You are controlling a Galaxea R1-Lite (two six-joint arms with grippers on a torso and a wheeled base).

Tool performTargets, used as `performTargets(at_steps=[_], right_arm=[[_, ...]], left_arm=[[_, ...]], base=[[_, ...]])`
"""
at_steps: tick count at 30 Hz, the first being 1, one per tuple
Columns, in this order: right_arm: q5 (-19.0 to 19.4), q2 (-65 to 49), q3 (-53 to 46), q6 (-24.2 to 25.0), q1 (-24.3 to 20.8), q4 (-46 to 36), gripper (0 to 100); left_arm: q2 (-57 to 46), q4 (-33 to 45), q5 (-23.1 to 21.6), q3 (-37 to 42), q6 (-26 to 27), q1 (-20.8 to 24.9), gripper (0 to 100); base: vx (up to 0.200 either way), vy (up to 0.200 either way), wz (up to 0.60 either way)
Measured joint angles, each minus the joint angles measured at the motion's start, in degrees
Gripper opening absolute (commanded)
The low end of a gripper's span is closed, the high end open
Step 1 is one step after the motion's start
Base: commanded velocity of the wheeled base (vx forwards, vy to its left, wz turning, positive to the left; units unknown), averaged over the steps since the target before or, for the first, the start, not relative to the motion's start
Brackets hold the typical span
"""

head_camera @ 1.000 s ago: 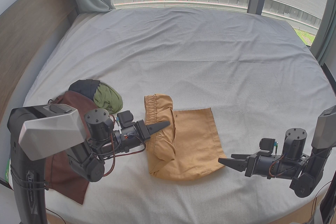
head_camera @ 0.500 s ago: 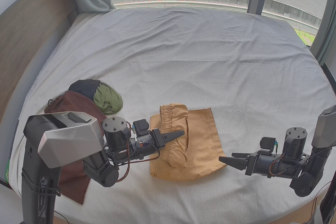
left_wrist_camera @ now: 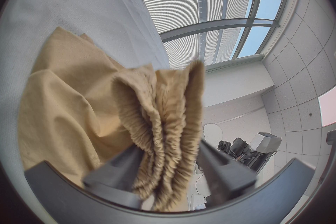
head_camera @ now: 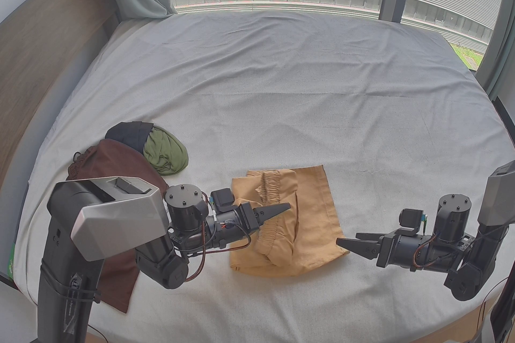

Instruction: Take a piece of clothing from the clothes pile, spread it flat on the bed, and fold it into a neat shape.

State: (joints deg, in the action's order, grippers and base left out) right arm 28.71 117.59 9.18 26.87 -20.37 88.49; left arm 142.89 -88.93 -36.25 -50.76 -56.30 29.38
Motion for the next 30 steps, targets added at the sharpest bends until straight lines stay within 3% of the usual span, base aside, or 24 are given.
performTargets(at_steps=[15, 24, 30], right_arm=[[-0.02, 0.02, -0.26, -0.05, -0.13, 0.00, 100], [-0.09, 1.56, 0.41, 0.00, -1.58, -0.02, 100], [-0.39, 3.68, 2.80, 0.22, -4.84, -0.02, 100]], left_arm=[[-0.22, -0.05, 1.30, 0.07, 2.54, -0.63, 100], [-3.22, -0.05, 1.85, 6.69, 13.10, -3.41, 100], [-7.35, -0.05, 1.45, 13.73, 19.46, -8.19, 100]], base=[[0.000, 0.000, 0.00], [0.000, 0.000, 0.00], [0.000, 0.000, 0.00]])
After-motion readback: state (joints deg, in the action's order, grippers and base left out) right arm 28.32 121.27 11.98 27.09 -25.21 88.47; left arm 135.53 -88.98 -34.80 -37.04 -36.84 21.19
